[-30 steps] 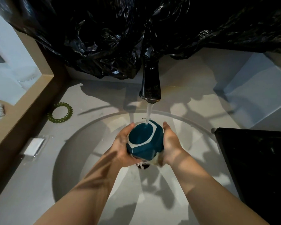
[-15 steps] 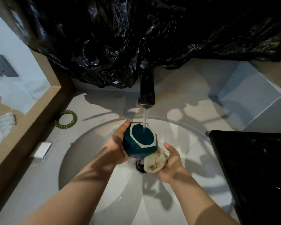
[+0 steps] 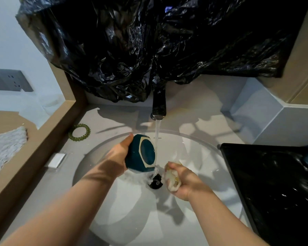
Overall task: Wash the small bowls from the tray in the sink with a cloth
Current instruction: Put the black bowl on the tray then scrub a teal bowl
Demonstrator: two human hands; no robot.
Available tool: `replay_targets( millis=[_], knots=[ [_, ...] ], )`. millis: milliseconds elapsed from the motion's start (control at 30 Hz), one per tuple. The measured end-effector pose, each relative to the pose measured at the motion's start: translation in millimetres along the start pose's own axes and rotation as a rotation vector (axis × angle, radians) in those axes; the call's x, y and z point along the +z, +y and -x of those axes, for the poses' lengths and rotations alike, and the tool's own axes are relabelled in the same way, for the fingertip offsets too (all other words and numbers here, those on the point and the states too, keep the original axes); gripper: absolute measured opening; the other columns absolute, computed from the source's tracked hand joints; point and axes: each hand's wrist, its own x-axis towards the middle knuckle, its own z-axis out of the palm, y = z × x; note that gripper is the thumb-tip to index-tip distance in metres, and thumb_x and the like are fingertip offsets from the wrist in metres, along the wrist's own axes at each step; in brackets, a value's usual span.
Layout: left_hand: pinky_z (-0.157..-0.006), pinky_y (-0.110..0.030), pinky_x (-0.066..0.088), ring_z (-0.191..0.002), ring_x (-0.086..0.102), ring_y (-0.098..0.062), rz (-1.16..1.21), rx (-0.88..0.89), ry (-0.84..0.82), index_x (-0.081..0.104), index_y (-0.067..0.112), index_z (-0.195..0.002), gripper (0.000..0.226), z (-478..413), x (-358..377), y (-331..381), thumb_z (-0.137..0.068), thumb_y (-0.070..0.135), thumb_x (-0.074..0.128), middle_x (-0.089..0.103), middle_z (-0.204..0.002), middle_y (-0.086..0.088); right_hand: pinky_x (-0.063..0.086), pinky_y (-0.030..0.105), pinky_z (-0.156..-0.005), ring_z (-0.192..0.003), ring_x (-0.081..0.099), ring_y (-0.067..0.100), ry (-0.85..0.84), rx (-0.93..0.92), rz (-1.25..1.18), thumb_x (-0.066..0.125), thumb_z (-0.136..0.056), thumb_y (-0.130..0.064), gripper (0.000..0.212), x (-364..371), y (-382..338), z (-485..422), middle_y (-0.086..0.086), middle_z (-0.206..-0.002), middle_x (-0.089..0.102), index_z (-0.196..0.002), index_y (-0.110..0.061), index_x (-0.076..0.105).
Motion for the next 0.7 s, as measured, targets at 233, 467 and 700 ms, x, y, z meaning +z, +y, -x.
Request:
replay_targets(
  millis=[233, 467, 700],
  knots=[
    [-0.071, -0.031, 0.051, -0.076, 0.062, -0.023, -0.617, 0.239, 0.056, 0.060, 0.010, -0.097, 0.047, 26, 3, -5, -0.086, 0.055, 0.056, 0.066, -0.086, -0.010, 0.022, 0.016, -0.040, -0.033, 0.028, 0.016, 0.246, -0.242, 0.182, 0.056, -0.088, -0.023, 0.024, 6, 1, 28, 0.001, -0.044, 0.038, -0.067, -0.019, 0.046],
    [-0.072, -0.035, 0.050, -0.079, 0.063, -0.029, -0.679, 0.320, 0.019, 0.056, 0.010, -0.087, 0.036, 49, 9, -10, -0.088, 0.046, 0.059, 0.067, -0.088, -0.014, 0.018, 0.018, -0.044, -0.040, 0.021, 0.018, 0.356, -0.347, 0.233, 0.046, -0.079, -0.010, 0.021, 2, 4, 48, 0.004, -0.050, 0.030, -0.062, -0.015, 0.036],
    [-0.074, -0.036, 0.051, -0.082, 0.062, -0.031, -0.474, 0.168, -0.005, 0.059, 0.010, -0.091, 0.035, 55, 12, -13, -0.089, 0.045, 0.059, 0.066, -0.094, -0.016, 0.017, 0.013, -0.043, -0.037, 0.019, 0.016, 0.312, -0.316, 0.234, 0.045, -0.083, -0.016, 0.017, 0, 3, 74, 0.000, -0.037, 0.022, -0.068, -0.014, 0.037]
  ],
)
